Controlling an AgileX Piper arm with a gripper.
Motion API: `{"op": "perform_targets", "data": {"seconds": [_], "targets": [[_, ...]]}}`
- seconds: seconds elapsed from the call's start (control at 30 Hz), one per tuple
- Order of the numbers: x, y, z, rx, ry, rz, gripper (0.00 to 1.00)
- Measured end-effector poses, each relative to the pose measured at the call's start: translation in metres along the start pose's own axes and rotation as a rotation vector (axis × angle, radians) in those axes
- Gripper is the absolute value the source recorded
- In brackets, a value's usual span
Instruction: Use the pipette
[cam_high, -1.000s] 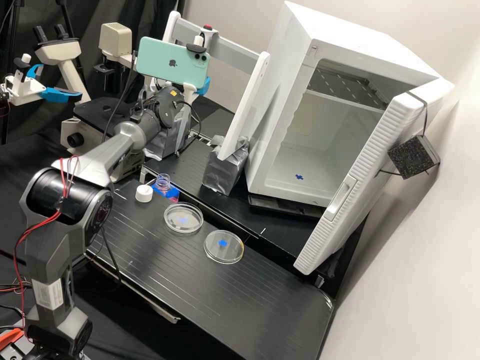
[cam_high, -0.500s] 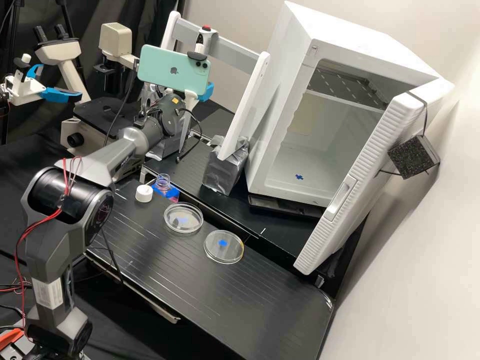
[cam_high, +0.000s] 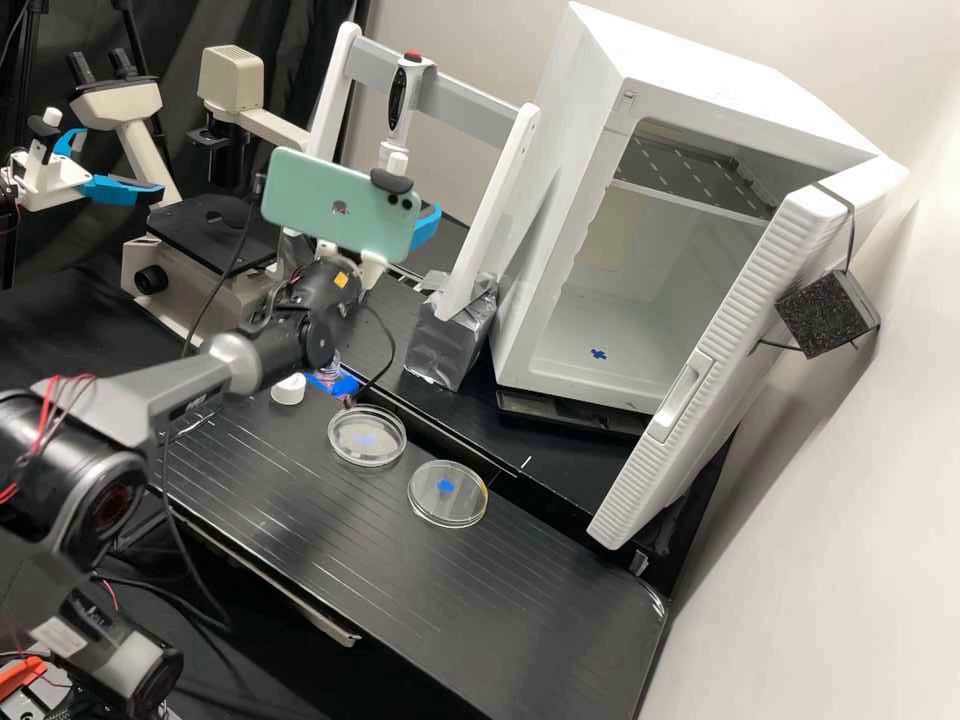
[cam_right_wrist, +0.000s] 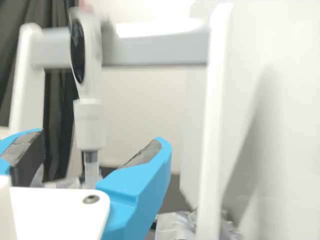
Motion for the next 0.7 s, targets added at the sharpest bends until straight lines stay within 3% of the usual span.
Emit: {"op": "perform_targets", "data": {"seconds": [0.1,0.23,0.4,0.57,0.7], "targets": [[-0.029,-0.003,0.001,-0.039,0.058,0.110,1.00],[-0.054,-0.014,0.014,-0.085,0.050,0.247,1.00],[-0.075,-0.030,0.036,-0.114,0.064,0.339,1.00],[-0.088,-0.038,0.055,-0.081,0.028,0.340,1.00],[-0.093,-0.043,0.062,-0.079,-0.001,0.322,1.00]]}}
